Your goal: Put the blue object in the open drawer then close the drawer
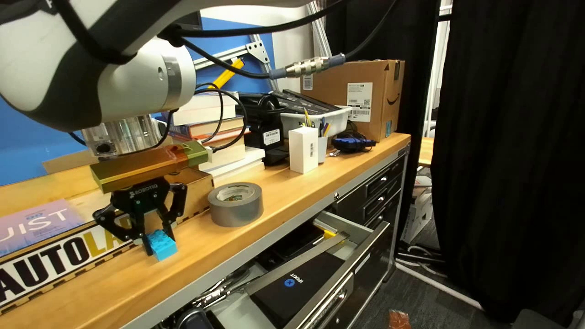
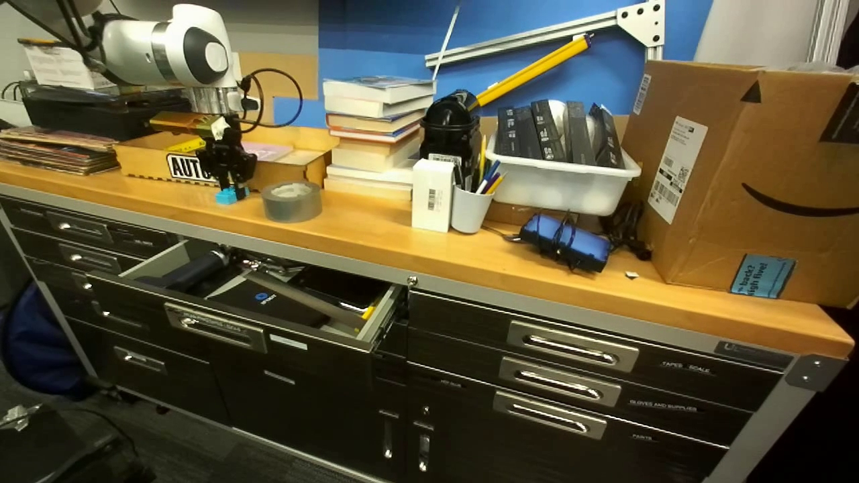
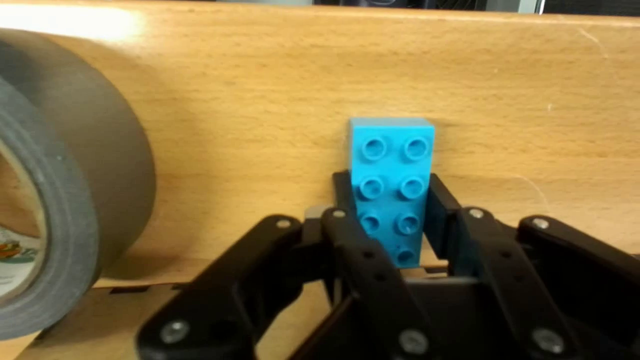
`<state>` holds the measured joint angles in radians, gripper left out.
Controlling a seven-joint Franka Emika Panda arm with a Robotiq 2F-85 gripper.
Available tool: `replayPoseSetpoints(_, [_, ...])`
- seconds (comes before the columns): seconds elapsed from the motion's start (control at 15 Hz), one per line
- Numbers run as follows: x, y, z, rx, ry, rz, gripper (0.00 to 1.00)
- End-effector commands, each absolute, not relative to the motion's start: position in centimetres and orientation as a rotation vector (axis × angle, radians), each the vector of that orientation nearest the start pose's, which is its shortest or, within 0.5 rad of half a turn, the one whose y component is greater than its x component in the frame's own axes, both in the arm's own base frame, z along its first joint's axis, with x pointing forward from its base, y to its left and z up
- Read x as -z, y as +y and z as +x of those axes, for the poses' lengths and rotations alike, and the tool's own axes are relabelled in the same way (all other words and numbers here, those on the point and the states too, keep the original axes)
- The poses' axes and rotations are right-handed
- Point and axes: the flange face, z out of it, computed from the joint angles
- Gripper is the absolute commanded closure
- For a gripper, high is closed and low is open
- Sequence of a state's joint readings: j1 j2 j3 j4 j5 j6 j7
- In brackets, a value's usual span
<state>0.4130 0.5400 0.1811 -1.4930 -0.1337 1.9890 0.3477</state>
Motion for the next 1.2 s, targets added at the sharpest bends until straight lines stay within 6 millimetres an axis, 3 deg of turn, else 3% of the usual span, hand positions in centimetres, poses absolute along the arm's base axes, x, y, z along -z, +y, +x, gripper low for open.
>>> replayPoseSetpoints(0.0, [-37.4,35.1,58.2,-0.110,-0.395,-3.148,0.84])
replayPoseSetpoints(0.2, [-38.2,32.5,55.7,-0.176,-0.331,-3.149,0.84])
replayPoseSetpoints(0.47, [-37.8,28.5,52.5,-0.177,-0.027,-3.135,0.85])
replayPoseSetpoints(0.73, [-34.1,22.8,50.5,-0.164,0.320,-3.114,0.85])
replayPoseSetpoints(1.07, [-30.0,17.1,50.6,-0.160,0.614,-3.067,0.84])
replayPoseSetpoints(1.13, [-29.5,16.2,50.6,-0.158,0.662,-3.052,0.53])
